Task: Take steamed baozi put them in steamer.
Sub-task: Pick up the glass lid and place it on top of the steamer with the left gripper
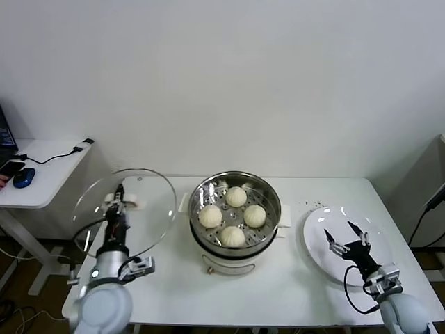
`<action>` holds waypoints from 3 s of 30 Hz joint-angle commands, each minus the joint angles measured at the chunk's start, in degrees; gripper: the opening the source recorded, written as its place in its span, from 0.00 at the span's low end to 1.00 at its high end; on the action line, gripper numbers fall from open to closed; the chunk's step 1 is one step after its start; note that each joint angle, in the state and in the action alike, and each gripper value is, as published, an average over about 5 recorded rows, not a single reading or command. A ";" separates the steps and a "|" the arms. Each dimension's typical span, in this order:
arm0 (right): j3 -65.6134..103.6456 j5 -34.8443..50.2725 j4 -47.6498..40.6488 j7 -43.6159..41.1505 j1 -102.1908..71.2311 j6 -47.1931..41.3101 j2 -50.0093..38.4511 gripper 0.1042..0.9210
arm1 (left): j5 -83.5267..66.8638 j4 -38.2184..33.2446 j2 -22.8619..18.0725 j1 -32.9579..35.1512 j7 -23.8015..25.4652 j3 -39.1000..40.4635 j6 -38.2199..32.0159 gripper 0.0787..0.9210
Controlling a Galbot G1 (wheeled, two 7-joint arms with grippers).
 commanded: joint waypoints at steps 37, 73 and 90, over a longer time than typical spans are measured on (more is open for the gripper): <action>2.03 -0.51 -3.59 0.10 1.58 1.45 -0.08 0.88 | 15.73 25.74 -23.92 -23.16 9.77 30.69 13.77 0.08; 2.44 -0.62 -4.20 -0.25 2.33 1.75 0.43 0.88 | 15.33 21.74 -21.81 -20.80 11.45 30.83 12.79 0.13; 2.75 -1.32 -4.38 0.17 2.87 0.25 0.74 0.88 | 10.38 1.81 -13.90 -12.27 11.73 30.49 12.06 0.73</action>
